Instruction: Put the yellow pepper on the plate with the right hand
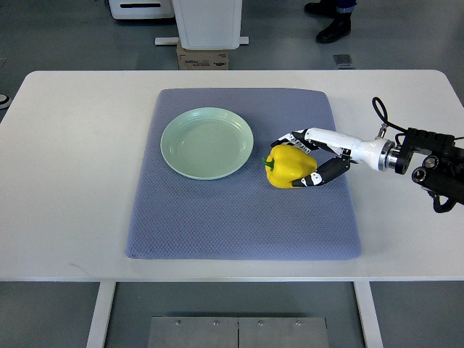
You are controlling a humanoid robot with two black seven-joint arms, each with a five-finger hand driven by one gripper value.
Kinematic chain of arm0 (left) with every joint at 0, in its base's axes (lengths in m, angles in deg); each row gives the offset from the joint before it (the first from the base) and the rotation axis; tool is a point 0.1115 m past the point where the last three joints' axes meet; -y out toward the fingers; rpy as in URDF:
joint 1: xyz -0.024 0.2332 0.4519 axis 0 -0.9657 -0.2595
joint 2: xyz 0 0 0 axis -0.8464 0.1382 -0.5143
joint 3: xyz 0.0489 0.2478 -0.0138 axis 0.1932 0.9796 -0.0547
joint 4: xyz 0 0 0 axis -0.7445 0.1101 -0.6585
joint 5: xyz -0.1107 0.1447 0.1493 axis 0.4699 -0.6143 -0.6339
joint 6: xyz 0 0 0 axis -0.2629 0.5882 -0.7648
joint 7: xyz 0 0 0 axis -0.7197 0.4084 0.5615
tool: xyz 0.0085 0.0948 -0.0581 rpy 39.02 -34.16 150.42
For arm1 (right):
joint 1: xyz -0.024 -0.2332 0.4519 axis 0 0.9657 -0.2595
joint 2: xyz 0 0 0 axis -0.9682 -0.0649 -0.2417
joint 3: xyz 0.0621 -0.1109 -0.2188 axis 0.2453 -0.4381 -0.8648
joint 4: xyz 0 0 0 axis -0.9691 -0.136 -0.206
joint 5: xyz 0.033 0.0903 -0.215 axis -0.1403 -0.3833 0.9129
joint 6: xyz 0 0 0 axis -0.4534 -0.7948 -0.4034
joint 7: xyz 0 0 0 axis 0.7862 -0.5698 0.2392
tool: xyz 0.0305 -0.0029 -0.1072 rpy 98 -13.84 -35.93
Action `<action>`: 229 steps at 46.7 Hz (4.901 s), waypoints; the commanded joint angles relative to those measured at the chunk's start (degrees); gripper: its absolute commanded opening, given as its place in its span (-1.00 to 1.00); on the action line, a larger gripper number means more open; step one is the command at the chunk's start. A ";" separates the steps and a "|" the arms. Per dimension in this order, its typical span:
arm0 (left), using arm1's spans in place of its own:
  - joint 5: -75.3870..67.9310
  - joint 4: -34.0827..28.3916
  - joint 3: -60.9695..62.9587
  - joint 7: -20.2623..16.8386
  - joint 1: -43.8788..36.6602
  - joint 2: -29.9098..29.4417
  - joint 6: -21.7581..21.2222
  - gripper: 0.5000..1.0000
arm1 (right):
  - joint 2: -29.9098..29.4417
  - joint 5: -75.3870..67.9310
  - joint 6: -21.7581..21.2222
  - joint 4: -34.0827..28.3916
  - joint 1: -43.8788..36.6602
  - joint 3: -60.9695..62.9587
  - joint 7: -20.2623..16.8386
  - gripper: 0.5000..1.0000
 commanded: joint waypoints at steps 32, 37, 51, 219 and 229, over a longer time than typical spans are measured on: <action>0.00 0.00 0.00 0.00 0.00 0.00 0.01 1.00 | -12.46 -1.83 -0.04 0.00 -8.27 1.20 -15.44 -1.00; 0.00 0.00 0.00 0.00 0.00 0.00 0.01 1.00 | -14.22 -1.83 0.14 0.00 -8.45 2.07 -17.99 -1.00; 0.00 0.00 0.00 0.00 0.00 0.00 0.01 1.00 | -19.14 -2.44 0.58 0.70 -8.10 5.77 -25.11 -1.00; 0.00 0.00 0.00 0.00 0.00 0.00 0.01 1.00 | -14.84 -19.41 12.62 -6.59 30.56 57.53 -17.20 1.00; 0.00 0.00 0.00 0.00 0.00 0.00 0.01 1.00 | -14.75 -19.41 12.53 -8.09 32.94 59.12 -17.20 1.00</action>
